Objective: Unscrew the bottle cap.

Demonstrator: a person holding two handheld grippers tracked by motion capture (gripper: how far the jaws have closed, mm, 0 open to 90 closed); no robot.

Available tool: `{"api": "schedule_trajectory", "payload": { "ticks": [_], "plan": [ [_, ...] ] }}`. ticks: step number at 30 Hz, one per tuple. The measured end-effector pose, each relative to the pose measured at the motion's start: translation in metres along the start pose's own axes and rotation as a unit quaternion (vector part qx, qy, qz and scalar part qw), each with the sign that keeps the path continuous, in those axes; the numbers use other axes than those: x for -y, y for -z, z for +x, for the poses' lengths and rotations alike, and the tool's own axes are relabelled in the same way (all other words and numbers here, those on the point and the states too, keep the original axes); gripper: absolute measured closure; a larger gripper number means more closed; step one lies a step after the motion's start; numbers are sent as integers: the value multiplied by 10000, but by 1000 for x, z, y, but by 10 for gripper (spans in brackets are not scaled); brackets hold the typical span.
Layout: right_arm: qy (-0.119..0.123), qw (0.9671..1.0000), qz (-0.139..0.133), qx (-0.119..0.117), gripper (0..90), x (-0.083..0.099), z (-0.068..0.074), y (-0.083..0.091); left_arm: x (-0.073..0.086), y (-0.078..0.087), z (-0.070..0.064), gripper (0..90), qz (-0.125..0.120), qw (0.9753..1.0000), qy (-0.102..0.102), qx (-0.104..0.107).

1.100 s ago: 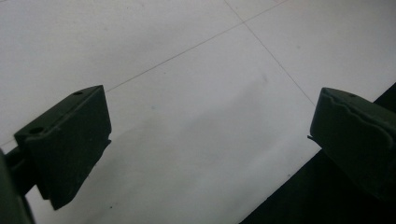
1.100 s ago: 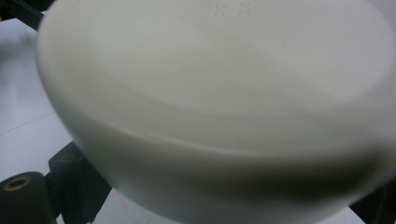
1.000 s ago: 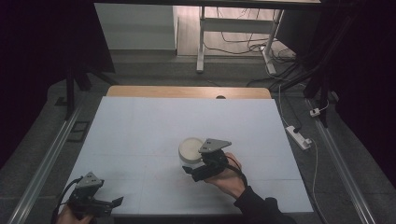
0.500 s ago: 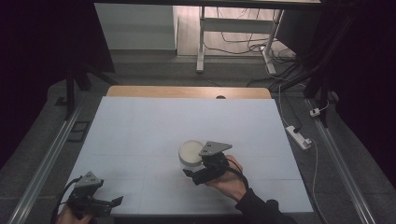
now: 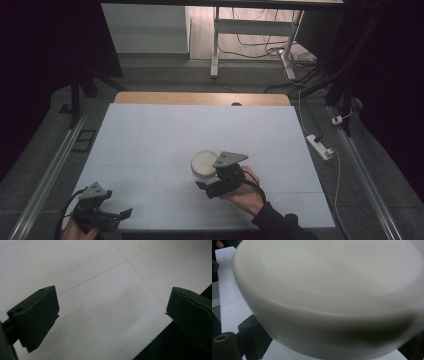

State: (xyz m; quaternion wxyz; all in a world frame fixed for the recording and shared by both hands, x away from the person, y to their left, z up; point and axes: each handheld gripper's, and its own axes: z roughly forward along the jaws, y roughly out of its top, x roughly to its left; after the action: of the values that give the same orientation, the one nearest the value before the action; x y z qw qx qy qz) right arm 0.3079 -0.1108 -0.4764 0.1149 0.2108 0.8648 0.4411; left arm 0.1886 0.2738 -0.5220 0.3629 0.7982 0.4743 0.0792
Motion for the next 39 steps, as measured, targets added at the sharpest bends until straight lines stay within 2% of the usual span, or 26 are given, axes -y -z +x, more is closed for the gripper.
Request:
{"api": "schedule_trajectory", "payload": {
  "ticks": [9,23,32,39],
  "plan": [
    [37,10000,3,15,65,0,0,0,-10,-2,-2,0,-157,9989,-279,347],
    [52,10000,-19,-35,65,0,1,-1,-37,-11,-14,0,-415,9942,-656,751],
    [86,9999,-22,-92,65,0,2,-2,-62,-16,-20,0,-532,9915,-831,852],
    [82,9999,-34,-133,65,1,1,-2,-87,-23,-29,0,-394,9879,-1265,808]
  ]
}}
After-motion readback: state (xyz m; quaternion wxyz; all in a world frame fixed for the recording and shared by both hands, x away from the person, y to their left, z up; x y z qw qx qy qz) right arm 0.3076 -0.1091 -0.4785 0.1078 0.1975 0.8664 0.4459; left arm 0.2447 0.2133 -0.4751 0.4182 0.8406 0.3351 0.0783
